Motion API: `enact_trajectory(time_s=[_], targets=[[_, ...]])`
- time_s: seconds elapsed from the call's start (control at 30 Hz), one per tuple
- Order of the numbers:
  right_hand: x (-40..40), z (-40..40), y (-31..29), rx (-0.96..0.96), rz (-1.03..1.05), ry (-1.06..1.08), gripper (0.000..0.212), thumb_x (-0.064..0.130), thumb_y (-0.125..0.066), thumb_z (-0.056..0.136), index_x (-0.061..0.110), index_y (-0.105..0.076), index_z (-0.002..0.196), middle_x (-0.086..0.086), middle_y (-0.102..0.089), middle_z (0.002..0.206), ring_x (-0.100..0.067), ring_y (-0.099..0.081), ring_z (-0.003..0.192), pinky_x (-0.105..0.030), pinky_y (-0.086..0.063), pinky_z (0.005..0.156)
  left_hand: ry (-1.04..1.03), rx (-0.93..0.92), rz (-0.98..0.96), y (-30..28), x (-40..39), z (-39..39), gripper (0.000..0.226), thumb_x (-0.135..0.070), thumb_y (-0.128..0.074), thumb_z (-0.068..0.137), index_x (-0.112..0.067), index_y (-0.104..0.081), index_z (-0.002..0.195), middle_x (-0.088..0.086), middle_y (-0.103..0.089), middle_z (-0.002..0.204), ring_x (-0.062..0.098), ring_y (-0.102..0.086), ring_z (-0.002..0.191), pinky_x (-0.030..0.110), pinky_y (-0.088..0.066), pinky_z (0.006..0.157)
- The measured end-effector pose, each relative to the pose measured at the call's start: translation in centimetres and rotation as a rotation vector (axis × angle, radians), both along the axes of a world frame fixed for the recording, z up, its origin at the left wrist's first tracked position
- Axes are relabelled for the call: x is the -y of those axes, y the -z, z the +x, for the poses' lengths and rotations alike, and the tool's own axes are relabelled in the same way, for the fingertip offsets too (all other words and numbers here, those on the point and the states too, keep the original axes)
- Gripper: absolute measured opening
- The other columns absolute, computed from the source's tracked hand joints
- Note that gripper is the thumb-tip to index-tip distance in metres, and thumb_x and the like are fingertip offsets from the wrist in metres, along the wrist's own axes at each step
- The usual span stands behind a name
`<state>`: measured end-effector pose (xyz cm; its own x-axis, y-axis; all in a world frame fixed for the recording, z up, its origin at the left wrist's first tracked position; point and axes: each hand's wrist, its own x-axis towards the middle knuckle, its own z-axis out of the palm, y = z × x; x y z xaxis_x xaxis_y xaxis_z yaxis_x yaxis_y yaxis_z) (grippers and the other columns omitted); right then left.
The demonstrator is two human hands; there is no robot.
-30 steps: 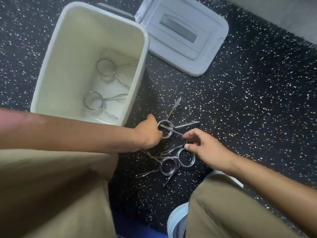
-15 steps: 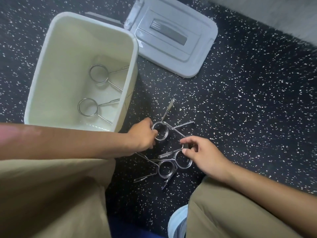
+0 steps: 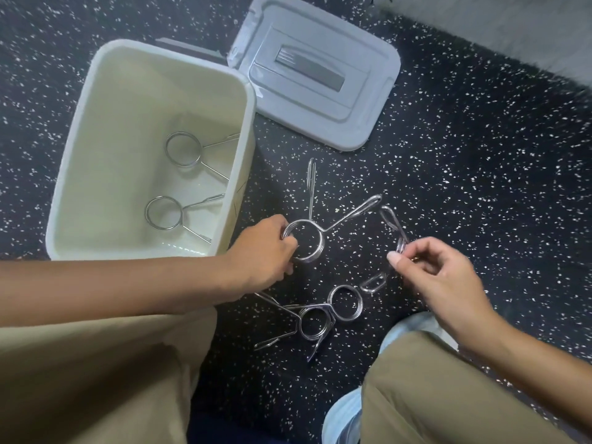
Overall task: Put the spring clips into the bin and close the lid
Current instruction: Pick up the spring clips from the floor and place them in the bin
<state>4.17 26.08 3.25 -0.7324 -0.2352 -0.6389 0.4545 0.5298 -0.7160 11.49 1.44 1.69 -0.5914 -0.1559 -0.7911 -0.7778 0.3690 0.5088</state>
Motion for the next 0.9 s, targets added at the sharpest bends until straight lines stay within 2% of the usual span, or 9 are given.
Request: enact_trajectory(time_s=[0.17, 0.3, 0.37, 0.43, 0.5, 0.57, 0.77, 0.83, 0.9], targets=[[1.6, -1.2, -0.3, 0.086, -0.101, 0.128, 0.030, 0.010, -0.077, 0.085, 0.017, -0.048, 0.080, 0.003, -0.051, 0.059, -0.017, -0.039, 0.053, -0.021, -0.037, 0.048, 0.111, -0.078, -0.076, -2.5, 1.0, -0.4, 0.015, -0.021, -0.045, 0.099, -0.019, -0.053, 0.086, 0.004, -0.072, 0.064, 0.012, -0.061, 0.048, 0.029, -0.046, 0.053], [3.1, -1.6, -0.5, 0.124, -0.152, 0.166, 0.033, 0.004, -0.076, 0.085, 0.017, -0.045, 0.085, -0.006, -0.056, 0.072, -0.019, -0.047, 0.063, -0.025, -0.042, 0.052, 0.193, -0.127, -0.119, -5.0, 2.2, -0.3, 0.015, -0.021, -0.047, 0.097, -0.021, -0.055, 0.085, 0.002, -0.072, 0.062, 0.008, -0.058, 0.049, 0.028, -0.043, 0.053], [3.9, -1.8, -0.8, 0.134, -0.147, 0.178, 0.035, -0.003, -0.073, 0.085, 0.018, -0.045, 0.091, -0.014, -0.059, 0.081, -0.022, -0.051, 0.060, -0.024, -0.045, 0.048, 0.213, -0.154, -0.125, -6.2, 2.9, -0.1, 0.017, -0.020, -0.048, 0.097, -0.025, -0.055, 0.081, 0.001, -0.071, 0.060, 0.005, -0.055, 0.046, 0.029, -0.046, 0.053], [4.8, -2.0, -1.2, 0.149, -0.154, 0.180, 0.038, -0.004, -0.074, 0.085, 0.018, -0.047, 0.103, -0.020, -0.067, 0.090, -0.022, -0.056, 0.060, -0.021, -0.047, 0.044, 0.205, -0.169, -0.112, -7.2, 3.9, 0.1, 0.018, -0.021, -0.049, 0.097, -0.025, -0.055, 0.080, 0.000, -0.070, 0.059, 0.008, -0.057, 0.049, 0.036, -0.051, 0.056], [5.6, -2.0, -1.7, 0.165, -0.165, 0.174, 0.042, -0.001, -0.075, 0.085, 0.016, -0.049, 0.115, -0.016, -0.070, 0.091, -0.019, -0.059, 0.058, -0.019, -0.048, 0.044, 0.183, -0.185, -0.088, -8.1, 5.1, 0.4, 0.018, -0.026, -0.049, 0.096, -0.027, -0.055, 0.079, -0.001, -0.069, 0.059, 0.015, -0.060, 0.054, 0.045, -0.054, 0.061], [6.4, -1.8, -1.9, 0.176, -0.182, 0.157, 0.044, -0.002, -0.074, 0.085, 0.013, -0.054, 0.120, -0.013, -0.071, 0.089, -0.011, -0.059, 0.050, -0.019, -0.048, 0.044, 0.175, -0.198, -0.097, -8.8, 6.6, 0.7, 0.014, -0.034, -0.047, 0.091, -0.030, -0.055, 0.080, -0.002, -0.069, 0.059, 0.013, -0.059, 0.052, 0.044, -0.052, 0.060], [9.9, -1.5, -2.9, 0.213, -0.255, 0.084, 0.046, 0.000, -0.076, 0.082, 0.016, -0.061, 0.123, 0.000, -0.071, 0.080, -0.012, -0.066, 0.064, -0.025, -0.055, 0.057, 0.230, -0.214, -0.275, -9.9, 10.9, 1.8, 0.014, -0.018, -0.050, 0.093, -0.027, -0.054, 0.083, 0.000, -0.067, 0.059, 0.008, -0.051, 0.048, 0.036, -0.045, 0.054], [11.2, -1.4, -3.6, 0.223, -0.296, 0.050, 0.046, -0.001, -0.075, 0.083, 0.018, -0.061, 0.123, -0.004, -0.074, 0.089, -0.013, -0.069, 0.070, -0.031, -0.057, 0.065, 0.258, -0.206, -0.340, -10.0, 12.6, 2.2, 0.016, -0.016, -0.049, 0.096, -0.028, -0.054, 0.086, 0.000, -0.065, 0.058, 0.016, -0.056, 0.053, 0.038, -0.047, 0.054], [12.2, -1.2, -4.3, 0.235, -0.339, 0.022, 0.046, -0.004, -0.074, 0.084, 0.020, -0.062, 0.122, -0.005, -0.075, 0.093, -0.013, -0.067, 0.069, -0.028, -0.058, 0.064, 0.279, -0.181, -0.392, -10.0, 14.5, 2.6, 0.018, -0.015, -0.048, 0.098, -0.030, -0.053, 0.088, -0.001, -0.065, 0.061, 0.024, -0.058, 0.057, 0.041, -0.049, 0.054]])
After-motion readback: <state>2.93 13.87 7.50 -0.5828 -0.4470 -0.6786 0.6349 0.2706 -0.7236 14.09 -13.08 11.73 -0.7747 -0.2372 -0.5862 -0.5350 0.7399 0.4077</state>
